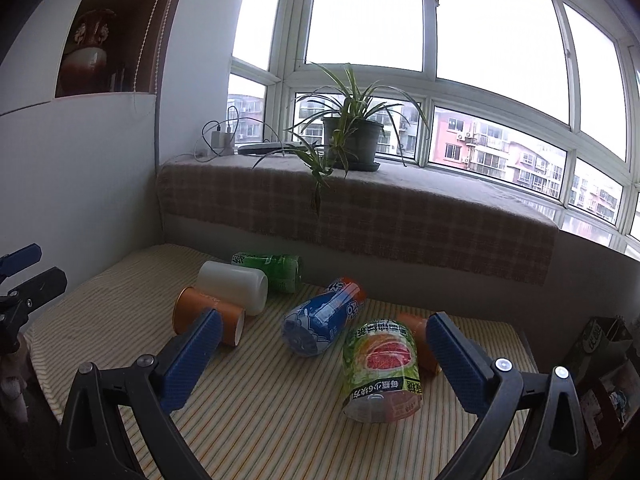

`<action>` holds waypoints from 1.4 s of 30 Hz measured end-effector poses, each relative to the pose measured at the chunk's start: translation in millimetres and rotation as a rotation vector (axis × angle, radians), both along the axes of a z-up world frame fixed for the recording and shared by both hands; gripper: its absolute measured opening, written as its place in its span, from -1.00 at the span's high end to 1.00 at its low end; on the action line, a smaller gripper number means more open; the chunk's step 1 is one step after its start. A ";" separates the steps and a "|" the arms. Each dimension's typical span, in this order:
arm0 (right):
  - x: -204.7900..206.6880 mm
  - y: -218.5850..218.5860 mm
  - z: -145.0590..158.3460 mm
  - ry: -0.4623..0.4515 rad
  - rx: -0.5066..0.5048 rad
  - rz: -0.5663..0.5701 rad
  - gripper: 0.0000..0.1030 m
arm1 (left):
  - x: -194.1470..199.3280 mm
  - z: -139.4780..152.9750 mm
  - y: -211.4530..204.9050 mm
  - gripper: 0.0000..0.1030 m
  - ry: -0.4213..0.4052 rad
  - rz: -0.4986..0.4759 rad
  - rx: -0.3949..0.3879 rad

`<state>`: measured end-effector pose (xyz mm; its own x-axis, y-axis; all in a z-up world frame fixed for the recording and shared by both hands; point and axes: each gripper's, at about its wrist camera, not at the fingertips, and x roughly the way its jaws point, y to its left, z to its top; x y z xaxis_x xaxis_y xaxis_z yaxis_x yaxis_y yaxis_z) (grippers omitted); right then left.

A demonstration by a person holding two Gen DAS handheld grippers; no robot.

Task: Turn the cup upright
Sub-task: 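Move the right tool down over the white cup lying on its side, then close the right tool on the white cup body and lift it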

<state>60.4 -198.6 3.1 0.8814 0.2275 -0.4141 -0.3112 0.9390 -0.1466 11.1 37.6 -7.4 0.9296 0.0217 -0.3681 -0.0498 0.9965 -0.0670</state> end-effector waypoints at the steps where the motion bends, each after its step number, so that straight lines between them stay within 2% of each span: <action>1: 6.6 6.6 1.0 0.000 -0.031 0.029 -1.00 | 0.7 -1.5 2.2 -1.00 0.005 -0.002 -0.002; 5: 33.4 31.7 3.5 0.039 -0.108 0.178 -0.91 | 3.5 -6.0 9.0 -1.00 0.018 0.007 -0.004; 9: 63.5 57.8 0.1 0.122 -0.193 0.320 -0.78 | 5.6 -11.0 15.8 -1.00 0.036 0.009 -0.016; 14: 103.9 83.5 -7.2 0.261 -0.243 0.454 -0.71 | 6.2 -16.7 19.5 -1.00 0.060 -0.002 -0.024; 19: 138.4 115.1 -26.0 0.366 -0.407 0.570 -0.62 | 6.3 -22.6 23.5 -1.00 0.079 0.002 -0.033; 24: 169.5 144.9 -46.4 0.464 -0.577 0.664 -0.53 | 6.5 -28.4 29.7 -1.00 0.098 0.013 -0.046; 29: 194.3 168.6 -59.1 0.553 -0.651 0.764 -0.44 | 9.2 -31.8 41.9 -1.00 0.108 0.047 -0.058; 34: 206.1 189.6 -77.0 0.602 -0.788 0.827 -0.43 | 13.2 -34.9 57.8 -1.00 0.113 0.089 -0.070; 38: 215.7 196.6 -87.9 0.648 -0.840 0.843 -0.38 | 15.9 -37.5 66.6 -1.00 0.114 0.107 -0.076; 42: 221.8 201.1 -90.7 0.677 -0.847 0.867 -0.38 | 18.5 -40.4 74.1 -1.00 0.117 0.121 -0.085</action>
